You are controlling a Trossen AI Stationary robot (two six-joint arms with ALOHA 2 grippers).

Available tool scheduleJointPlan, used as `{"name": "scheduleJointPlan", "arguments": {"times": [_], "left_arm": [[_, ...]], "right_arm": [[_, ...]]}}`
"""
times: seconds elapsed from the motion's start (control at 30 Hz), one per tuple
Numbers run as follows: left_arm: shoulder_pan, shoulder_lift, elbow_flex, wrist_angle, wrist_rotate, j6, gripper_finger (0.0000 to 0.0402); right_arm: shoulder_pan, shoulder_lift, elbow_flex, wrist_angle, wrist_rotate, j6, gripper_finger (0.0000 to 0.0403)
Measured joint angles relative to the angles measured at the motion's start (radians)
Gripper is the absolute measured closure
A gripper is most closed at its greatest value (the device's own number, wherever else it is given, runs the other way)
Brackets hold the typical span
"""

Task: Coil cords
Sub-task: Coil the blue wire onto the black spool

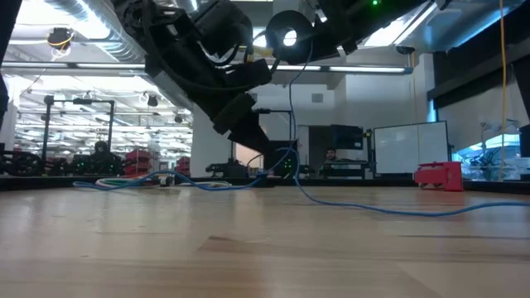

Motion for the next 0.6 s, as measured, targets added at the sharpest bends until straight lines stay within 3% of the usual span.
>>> {"name": "scheduleJointPlan", "arguments": {"times": [0.1, 0.2, 0.4, 0.6], "left_arm": [[0.000, -0.002, 0.000, 0.015, 0.000, 0.000, 0.0394], [0.000, -0.002, 0.000, 0.024, -0.026, 0.000, 0.0394], [-0.014, -0.078, 0.000, -0.066, -0.199, -0.028, 0.0399], [-0.081, -0.232, 0.000, -0.192, -0.352, -0.065, 0.0400]], "right_arm": [[0.000, 0.000, 0.000, -0.008, 0.000, 0.000, 0.0398], [0.001, 0.000, 0.000, -0.007, 0.013, 0.000, 0.0398], [0.008, -0.047, 0.000, -0.053, 0.058, -0.001, 0.0398], [0.046, -0.181, 0.000, -0.152, 0.171, -0.011, 0.0398]]}}
